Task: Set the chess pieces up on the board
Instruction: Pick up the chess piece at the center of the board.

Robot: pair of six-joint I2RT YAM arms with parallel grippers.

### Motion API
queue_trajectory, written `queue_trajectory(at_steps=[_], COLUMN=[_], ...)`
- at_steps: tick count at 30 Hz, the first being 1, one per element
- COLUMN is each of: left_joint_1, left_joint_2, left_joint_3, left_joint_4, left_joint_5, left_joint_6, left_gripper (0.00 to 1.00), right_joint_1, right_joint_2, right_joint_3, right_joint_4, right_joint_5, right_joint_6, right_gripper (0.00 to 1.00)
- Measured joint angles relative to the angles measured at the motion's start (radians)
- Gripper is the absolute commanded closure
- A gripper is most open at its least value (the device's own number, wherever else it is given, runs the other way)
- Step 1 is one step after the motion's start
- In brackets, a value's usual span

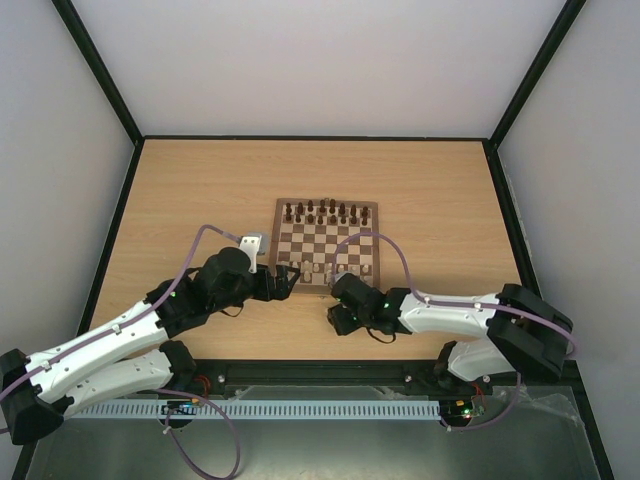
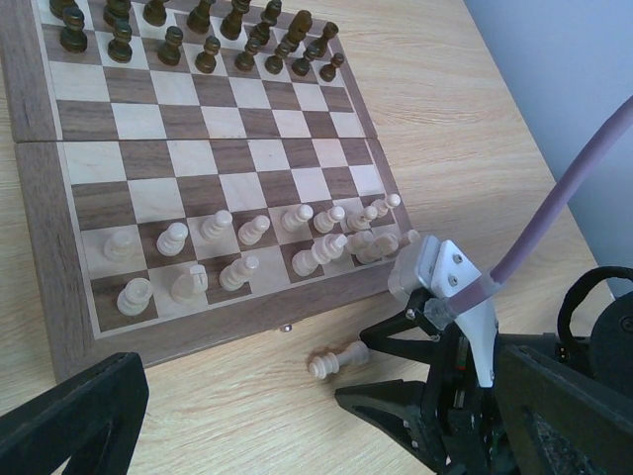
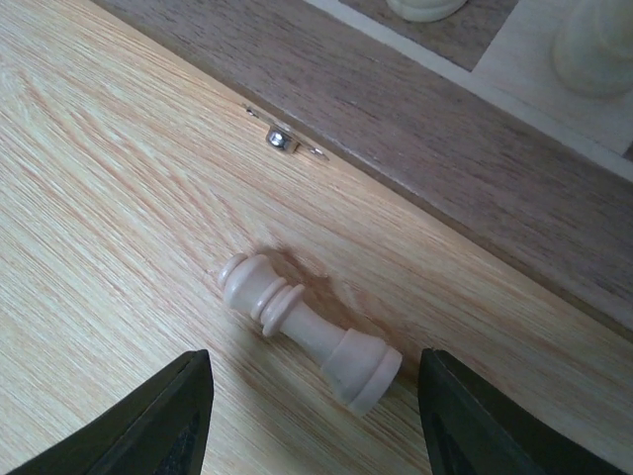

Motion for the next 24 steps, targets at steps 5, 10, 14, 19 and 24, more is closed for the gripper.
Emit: queue_trajectory(at_steps=[5, 10, 14, 19, 24], left_joint_1=[0.000, 0.000, 0.000, 0.000, 0.000], left_joint_2=[0.003, 0.003, 0.004, 0.013, 0.018], left_joint_3=[0.000, 0.000, 0.000, 0.000, 0.000], left_joint_4=[0.001, 0.001, 0.002, 0.003, 0.004], left_joint_5=[0.000, 0.000, 0.000, 0.000, 0.000], left_joint_6=[0.000, 0.000, 0.000, 0.000, 0.000], left_gripper=[0.01, 0.01, 0.01, 0.01, 0.01], right_joint_1=[0.000, 0.000, 0.001, 0.006, 0.021], right_joint_2=[0.020, 0.037, 0.054, 0.063, 0.063], right_joint_3=[0.017, 0.035, 0.046, 0.046, 0.046], right_joint_4=[-0.003, -0.006, -0.007, -0.007, -0.010], right_joint_5=[0.005, 0.017, 0.018, 0.017, 0.017], right_joint_6=[-0.010, -0.015, -0.021, -0.028, -0.028], right_gripper=[0.42, 0.43, 0.49, 0.49, 0.54])
